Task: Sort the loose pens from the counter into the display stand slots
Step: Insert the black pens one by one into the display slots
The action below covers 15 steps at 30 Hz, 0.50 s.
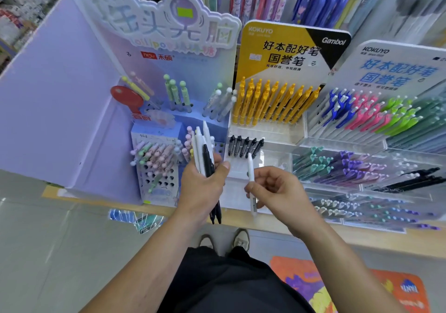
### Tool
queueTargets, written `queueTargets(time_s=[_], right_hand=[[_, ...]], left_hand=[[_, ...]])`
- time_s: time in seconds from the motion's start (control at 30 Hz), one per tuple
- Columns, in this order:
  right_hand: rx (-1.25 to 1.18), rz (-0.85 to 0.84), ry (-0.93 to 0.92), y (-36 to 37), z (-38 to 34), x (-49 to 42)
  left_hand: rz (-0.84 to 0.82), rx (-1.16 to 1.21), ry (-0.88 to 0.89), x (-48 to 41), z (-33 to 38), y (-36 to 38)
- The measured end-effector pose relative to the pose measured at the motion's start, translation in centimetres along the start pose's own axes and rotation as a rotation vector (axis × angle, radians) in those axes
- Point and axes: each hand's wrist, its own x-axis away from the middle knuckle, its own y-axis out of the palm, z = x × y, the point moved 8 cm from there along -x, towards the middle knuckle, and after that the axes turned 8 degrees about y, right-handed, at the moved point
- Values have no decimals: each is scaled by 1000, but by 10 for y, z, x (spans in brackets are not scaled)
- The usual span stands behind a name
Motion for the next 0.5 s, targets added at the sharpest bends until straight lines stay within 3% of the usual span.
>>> queueTargets(time_s=[0.2,0.37,0.5], right_hand=[[-282,41,-2,24,-4,19],[-330,-94,-61,52,1,29],[-107,161,-112,35,6,25]], left_hand=[[-211,-50,-31,13,-8,-7],[-239,-36,-37,16,-16,-13],[-243,-32,-74,19,-25,-17]])
